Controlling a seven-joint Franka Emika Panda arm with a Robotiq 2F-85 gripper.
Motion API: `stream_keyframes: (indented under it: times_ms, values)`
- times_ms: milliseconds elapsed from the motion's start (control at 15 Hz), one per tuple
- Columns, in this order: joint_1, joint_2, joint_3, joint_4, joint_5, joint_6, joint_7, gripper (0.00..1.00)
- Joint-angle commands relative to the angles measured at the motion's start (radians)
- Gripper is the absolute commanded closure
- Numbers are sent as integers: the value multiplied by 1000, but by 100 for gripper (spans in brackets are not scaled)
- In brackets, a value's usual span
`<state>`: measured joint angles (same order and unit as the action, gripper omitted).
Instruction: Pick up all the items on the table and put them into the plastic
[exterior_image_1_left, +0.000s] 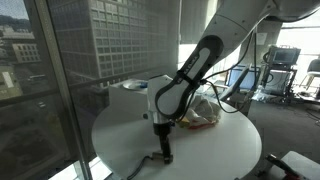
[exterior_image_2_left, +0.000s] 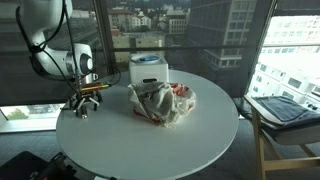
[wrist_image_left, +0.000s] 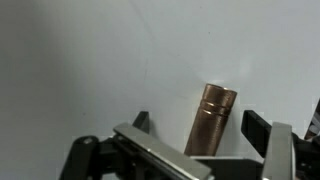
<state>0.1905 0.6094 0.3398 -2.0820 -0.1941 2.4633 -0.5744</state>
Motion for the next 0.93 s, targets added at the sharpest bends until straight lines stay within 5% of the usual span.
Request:
stream_keyframes:
  times_ms: [0, 467, 867]
  values:
    - [9, 3, -1, 32, -9, -55, -22, 34]
    - [28, -38, -44, 45, -25, -109, 55, 88]
    - [-40, -320, -93, -55, 25, -68, 202, 85]
